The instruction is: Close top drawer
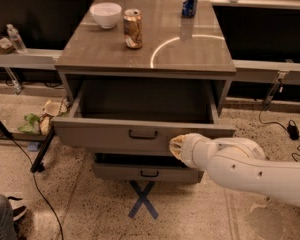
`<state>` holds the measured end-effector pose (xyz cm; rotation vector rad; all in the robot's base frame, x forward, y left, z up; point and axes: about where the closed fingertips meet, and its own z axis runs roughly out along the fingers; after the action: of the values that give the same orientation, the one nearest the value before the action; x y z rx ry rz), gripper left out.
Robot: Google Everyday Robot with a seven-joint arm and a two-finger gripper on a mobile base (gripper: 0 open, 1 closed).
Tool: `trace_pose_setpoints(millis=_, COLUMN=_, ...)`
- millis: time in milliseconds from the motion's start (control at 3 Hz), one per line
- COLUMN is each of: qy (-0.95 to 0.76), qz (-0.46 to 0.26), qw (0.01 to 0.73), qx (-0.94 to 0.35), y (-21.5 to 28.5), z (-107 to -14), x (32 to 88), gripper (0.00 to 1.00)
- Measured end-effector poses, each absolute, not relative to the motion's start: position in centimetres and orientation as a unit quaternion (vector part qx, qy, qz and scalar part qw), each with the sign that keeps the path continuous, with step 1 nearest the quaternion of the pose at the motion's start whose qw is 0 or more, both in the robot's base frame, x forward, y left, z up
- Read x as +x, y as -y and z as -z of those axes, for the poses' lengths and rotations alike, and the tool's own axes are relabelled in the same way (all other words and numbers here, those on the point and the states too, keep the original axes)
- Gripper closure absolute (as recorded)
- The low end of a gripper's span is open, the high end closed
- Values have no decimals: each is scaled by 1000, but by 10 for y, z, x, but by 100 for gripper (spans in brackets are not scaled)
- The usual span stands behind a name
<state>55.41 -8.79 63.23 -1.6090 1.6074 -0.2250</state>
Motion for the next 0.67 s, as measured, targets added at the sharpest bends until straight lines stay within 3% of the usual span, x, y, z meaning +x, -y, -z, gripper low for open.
trace_pose_setpoints(millis=667, qy=-626, qz=81, qw=434, qx=-643, y=70, z=-601, x=602, gripper=100)
